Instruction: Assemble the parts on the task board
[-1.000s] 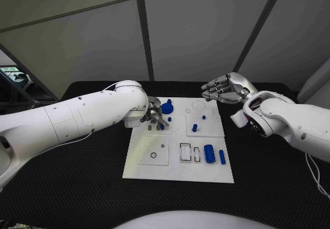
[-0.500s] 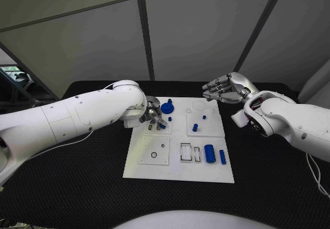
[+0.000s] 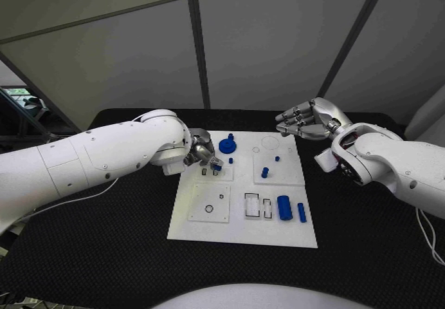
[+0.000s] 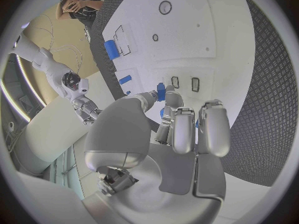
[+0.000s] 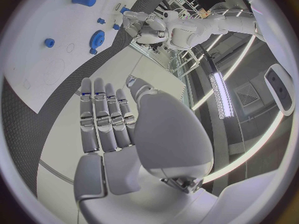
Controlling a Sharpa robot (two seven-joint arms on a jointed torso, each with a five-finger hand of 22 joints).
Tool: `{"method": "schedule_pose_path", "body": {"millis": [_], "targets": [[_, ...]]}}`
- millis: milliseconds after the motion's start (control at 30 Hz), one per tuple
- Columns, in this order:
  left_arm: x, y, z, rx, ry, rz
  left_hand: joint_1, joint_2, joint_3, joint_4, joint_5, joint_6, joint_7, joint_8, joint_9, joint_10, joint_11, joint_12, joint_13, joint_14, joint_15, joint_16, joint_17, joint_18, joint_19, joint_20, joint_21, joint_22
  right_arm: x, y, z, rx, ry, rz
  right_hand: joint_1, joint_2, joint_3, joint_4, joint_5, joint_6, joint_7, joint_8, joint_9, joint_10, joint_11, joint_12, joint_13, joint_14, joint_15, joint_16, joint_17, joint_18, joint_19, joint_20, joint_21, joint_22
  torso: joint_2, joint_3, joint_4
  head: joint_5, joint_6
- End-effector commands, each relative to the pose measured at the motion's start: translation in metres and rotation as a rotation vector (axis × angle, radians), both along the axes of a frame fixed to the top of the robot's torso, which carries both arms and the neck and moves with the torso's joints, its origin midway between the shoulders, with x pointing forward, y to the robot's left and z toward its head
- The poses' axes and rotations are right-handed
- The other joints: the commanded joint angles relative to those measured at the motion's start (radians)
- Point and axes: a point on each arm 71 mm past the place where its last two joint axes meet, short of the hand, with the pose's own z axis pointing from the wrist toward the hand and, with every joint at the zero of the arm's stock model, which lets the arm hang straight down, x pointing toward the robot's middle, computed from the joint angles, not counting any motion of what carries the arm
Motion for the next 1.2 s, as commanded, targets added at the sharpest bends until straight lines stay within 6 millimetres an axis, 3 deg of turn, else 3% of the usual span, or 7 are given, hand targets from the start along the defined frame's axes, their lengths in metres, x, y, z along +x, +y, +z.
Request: {"method": "schedule_pose_path", "body": {"millis": [33, 400, 633, 1200], "targets": [[-0.001, 0.002, 0.005, -0.029, -0.066, 0.042, -0.017, -0.002, 0.173, -0.163, 0.000, -0.004, -0.003, 0.005, 0.005, 0.020, -0.010, 0.006, 0.001, 0.054, -0.004, 0.006, 0.086, -0.070, 0.005, 0.001, 0.001, 0.004, 0.000, 0.000, 0.001, -0.001, -0.006, 0.008, -0.009, 0.002, -0.002, -0.006, 0.006, -0.005, 0.004, -0.003, -0.001, -0.007, 0.002, -0.003, -0.001, -0.006, 0.003, -0.004, -0.001, 0.012, 0.009, 0.001, -0.006, -0.001, 0.000, 0.0005, -0.0013, 0.004, -0.001], [-0.009, 0.006, -0.008, 0.012, -0.109, 0.062, -0.027, -0.006, 0.187, -0.171, 0.000, -0.002, -0.004, 0.009, 0.011, 0.027, -0.012, 0.007, 0.003, 0.057, -0.005, 0.012, 0.093, -0.073, 0.011, 0.000, 0.009, 0.016, 0.001, -0.001, 0.001, -0.011, -0.014, 0.008, -0.009, 0.002, -0.003, -0.006, 0.007, -0.005, 0.004, -0.004, -0.001, -0.008, 0.002, -0.003, -0.001, -0.006, 0.003, -0.004, -0.001, 0.012, 0.010, 0.001, -0.007, -0.002, 0.001, -0.0020, 0.0078, 0.003, -0.004], [-0.010, 0.006, -0.012, 0.034, -0.120, 0.063, -0.034, -0.010, 0.196, -0.176, 0.001, 0.000, -0.005, 0.011, 0.014, 0.035, -0.013, 0.013, 0.011, 0.058, -0.006, 0.013, 0.095, -0.075, 0.016, -0.001, 0.016, 0.026, 0.001, -0.002, 0.001, -0.014, -0.016, 0.009, -0.010, 0.002, -0.003, -0.006, 0.007, -0.005, 0.004, -0.004, -0.001, -0.008, 0.003, -0.003, -0.001, -0.006, 0.004, -0.004, -0.002, 0.012, 0.010, 0.001, -0.008, -0.002, 0.001, 0.0001, 0.0037, 0.006, -0.003], [-0.012, -0.002, -0.015, 0.088, -0.110, 0.034, -0.055, -0.020, 0.220, -0.189, 0.020, 0.002, -0.008, 0.018, 0.023, 0.046, -0.015, 0.019, 0.017, 0.059, -0.008, 0.013, 0.096, -0.076, 0.020, -0.004, 0.021, 0.036, 0.001, -0.001, 0.001, -0.015, -0.016, 0.010, -0.011, 0.002, -0.003, -0.006, 0.007, -0.006, 0.005, -0.004, -0.001, -0.009, 0.003, -0.003, -0.001, -0.007, 0.004, -0.004, -0.003, 0.012, 0.011, 0.001, -0.009, -0.003, 0.002, -0.0002, 0.0054, 0.006, -0.007]]}}
